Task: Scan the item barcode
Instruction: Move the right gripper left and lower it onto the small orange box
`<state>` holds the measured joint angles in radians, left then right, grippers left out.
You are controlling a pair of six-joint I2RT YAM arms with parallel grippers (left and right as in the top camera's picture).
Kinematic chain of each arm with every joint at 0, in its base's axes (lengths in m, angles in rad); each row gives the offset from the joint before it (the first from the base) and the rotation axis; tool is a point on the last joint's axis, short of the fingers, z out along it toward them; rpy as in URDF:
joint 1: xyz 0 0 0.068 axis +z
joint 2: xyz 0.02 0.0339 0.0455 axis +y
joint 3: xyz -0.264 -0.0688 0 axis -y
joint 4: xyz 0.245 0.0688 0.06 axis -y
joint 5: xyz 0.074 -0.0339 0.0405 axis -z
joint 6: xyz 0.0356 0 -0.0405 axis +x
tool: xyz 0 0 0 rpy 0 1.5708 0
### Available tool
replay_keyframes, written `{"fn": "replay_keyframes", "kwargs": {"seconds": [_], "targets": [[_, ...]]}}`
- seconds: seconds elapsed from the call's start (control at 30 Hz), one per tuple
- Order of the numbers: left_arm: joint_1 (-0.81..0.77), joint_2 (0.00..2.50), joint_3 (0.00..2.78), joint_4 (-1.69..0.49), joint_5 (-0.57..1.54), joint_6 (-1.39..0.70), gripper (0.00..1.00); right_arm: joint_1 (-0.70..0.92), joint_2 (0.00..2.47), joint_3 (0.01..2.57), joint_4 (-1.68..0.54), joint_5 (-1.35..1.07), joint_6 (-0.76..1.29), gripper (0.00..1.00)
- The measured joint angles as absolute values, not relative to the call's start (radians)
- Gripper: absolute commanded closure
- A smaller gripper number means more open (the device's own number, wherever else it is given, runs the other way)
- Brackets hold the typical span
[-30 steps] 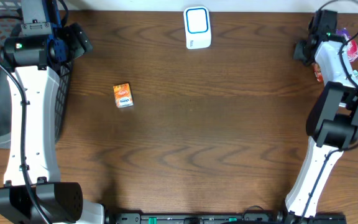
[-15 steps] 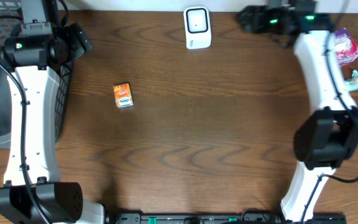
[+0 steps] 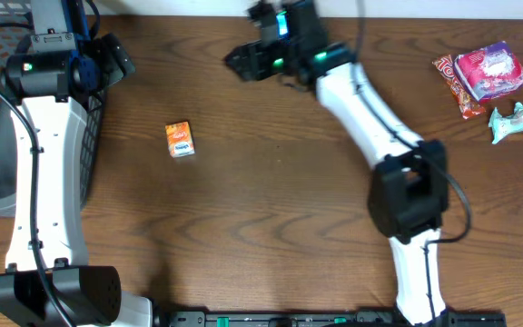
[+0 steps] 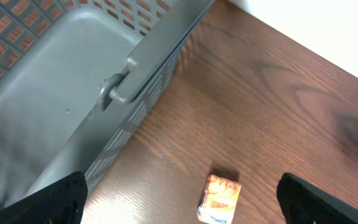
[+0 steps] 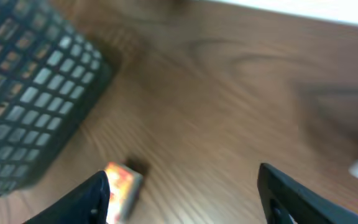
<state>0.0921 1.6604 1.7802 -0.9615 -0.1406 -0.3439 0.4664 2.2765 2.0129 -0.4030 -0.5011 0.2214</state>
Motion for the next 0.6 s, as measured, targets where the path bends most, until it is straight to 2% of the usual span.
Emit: {"fn": "replay_keyframes", "kwargs": {"seconds": [0.17,0.33,0.6], "targets": [[0.092,1.66,1.78,-0.962,-0.141,-0.344,0.02,0.546,2.351,2.013,-0.346,-0.5,0.331,0.29],[0.092,1.66,1.78,-0.962,-0.141,-0.344,0.02,0.599,2.4,2.012,-0.348,-0.501,0.427,0.27],[0.092,1.66,1.78,-0.962,-0.141,-0.344,0.02,0.681,2.464,2.012,-0.392,-0.501,0.483,0.28]]}}
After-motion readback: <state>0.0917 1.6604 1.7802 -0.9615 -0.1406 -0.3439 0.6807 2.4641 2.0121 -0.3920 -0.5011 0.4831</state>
